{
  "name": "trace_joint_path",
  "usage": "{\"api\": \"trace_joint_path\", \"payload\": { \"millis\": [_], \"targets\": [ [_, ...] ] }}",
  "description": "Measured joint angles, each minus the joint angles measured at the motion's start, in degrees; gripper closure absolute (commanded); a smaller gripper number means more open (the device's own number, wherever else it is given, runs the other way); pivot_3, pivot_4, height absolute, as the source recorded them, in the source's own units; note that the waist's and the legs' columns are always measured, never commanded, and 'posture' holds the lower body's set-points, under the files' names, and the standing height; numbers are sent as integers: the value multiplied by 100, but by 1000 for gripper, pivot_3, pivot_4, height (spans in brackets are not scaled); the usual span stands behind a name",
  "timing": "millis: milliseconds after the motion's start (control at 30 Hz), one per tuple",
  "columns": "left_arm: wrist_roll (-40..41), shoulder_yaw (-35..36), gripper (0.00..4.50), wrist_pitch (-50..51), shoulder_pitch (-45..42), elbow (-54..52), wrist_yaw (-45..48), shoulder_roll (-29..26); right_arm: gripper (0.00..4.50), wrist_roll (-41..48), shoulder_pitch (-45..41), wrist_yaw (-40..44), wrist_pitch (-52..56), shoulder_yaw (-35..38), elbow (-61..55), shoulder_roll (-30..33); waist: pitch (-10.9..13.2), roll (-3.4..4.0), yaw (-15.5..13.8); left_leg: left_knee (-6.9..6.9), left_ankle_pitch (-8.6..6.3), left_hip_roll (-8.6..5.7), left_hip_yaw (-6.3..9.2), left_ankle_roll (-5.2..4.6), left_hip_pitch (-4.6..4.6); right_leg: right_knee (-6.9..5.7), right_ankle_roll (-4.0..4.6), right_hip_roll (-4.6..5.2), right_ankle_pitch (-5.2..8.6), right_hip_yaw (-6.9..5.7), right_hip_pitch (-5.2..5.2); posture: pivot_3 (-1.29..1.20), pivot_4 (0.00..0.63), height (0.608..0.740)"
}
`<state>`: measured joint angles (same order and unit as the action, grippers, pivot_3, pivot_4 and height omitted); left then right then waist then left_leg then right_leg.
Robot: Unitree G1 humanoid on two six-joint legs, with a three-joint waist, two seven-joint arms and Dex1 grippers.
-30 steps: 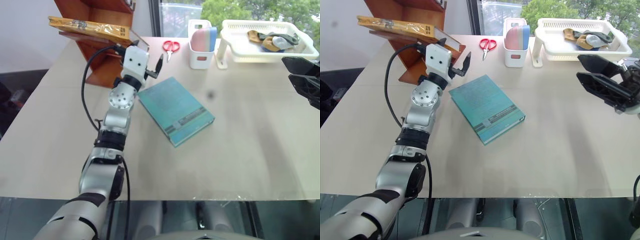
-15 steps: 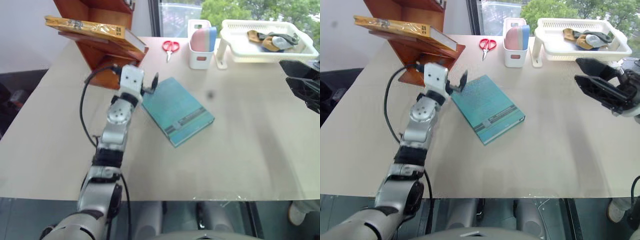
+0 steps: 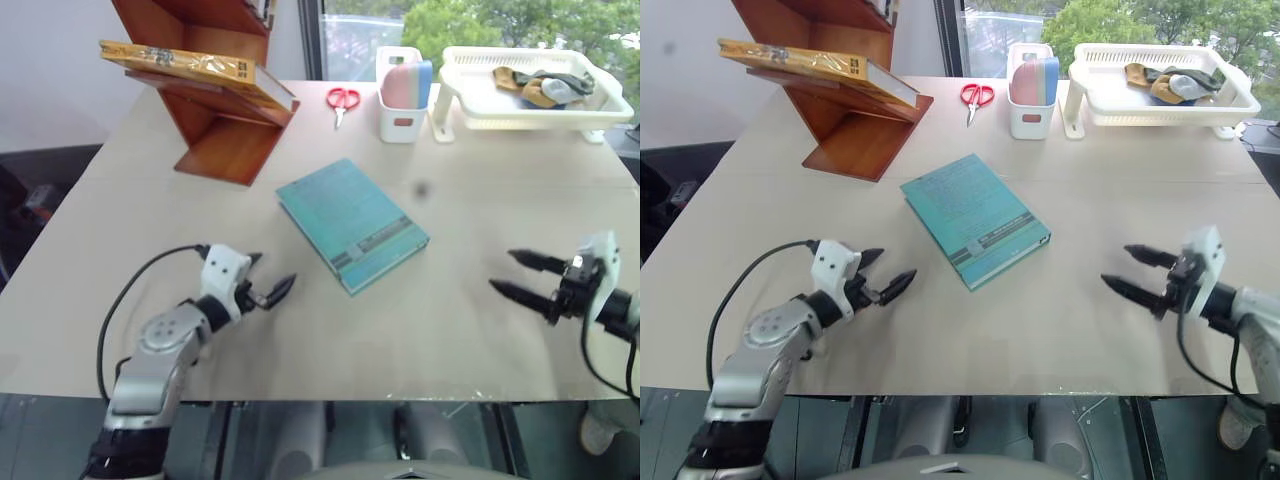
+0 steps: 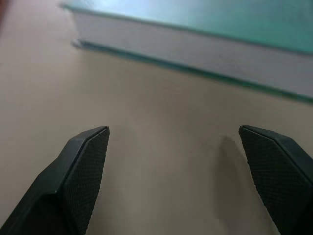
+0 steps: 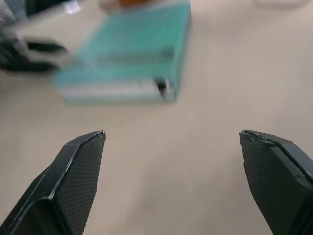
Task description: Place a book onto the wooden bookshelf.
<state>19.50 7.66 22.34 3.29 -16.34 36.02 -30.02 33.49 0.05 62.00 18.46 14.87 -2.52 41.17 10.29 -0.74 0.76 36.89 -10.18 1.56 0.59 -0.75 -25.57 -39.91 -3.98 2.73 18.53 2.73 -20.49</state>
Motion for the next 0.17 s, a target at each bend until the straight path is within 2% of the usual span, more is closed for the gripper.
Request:
{"api": "trace_joint_path", "payload": {
  "millis": [167],
  "targets": [
    [233, 150, 52, 173, 285, -487, -1, -7, 0, -126, 96, 54, -476, -48, 426, -382, -3, 4, -6, -5, 0, 3, 0, 0, 1, 4, 1, -3, 0, 0, 1, 0, 150, 740]
  ]
}}
